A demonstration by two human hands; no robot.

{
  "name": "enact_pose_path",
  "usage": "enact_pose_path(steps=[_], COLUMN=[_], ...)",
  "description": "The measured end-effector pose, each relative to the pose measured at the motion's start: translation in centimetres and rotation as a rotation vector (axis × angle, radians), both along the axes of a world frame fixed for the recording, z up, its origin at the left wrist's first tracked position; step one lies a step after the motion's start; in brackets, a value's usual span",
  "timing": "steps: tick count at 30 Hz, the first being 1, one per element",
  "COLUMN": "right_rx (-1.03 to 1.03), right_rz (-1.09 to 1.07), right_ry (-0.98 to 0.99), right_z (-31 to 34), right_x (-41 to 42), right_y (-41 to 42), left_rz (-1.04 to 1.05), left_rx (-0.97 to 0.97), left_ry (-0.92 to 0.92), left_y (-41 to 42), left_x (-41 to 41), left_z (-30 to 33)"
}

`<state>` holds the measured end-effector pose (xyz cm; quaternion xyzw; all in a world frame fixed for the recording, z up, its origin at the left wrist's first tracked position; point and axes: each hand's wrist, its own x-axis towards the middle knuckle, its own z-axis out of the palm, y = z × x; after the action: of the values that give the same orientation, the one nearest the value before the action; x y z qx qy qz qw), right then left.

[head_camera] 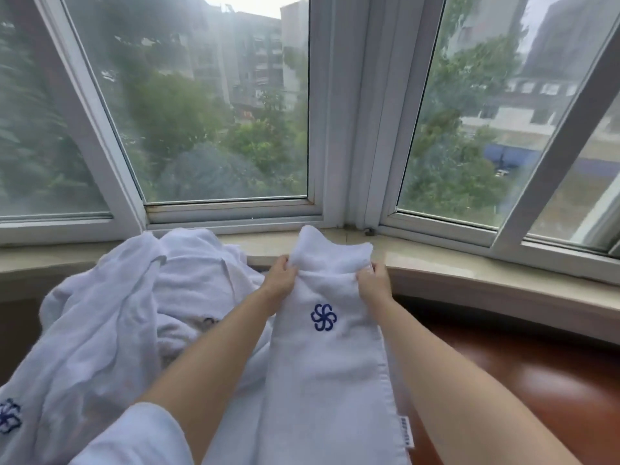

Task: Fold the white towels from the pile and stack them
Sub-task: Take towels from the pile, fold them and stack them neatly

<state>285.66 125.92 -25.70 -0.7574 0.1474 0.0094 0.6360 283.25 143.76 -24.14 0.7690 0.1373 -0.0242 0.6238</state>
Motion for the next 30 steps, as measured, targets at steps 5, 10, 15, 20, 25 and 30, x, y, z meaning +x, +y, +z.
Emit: enact_pose_path(steps=[5, 10, 15, 20, 25, 30], right_rx=[-0.097, 0.069, 0.041, 0.065, 0.043, -0.085], right_rz=[0.006, 0.005, -0.014, -0.031, -0.106, -0.007], right_ry=[0.130, -0.040, 0.008, 0.051, 0.019, -0.029], right_z=[-2.2, -0.8, -1.7, -2.8, -3.9, -3.6], right_x=[0.9, 1.9, 1.3, -0.5, -4.9, -10.2], right_y=[0.0, -0.6, -1.1, -1.5, -1.7, -2.0], left_rz=[-0.009, -0.055, 0.003, 0.023, -0.028, 0.024], left_rx=[-0.026, -0.210, -0.234, -0.345, -0.392, -0.413], left_ry=[0.054, 0.027, 0.089, 0.124, 0.200, 0.201], left_y=[0.8, 0.9, 0.5, 0.7, 1.5, 1.2], left_x=[2.4, 4.6, 4.5, 1.8, -4.7, -11.2], left_z=[-2.7, -2.0, -3.6, -4.0, -4.3, -4.8])
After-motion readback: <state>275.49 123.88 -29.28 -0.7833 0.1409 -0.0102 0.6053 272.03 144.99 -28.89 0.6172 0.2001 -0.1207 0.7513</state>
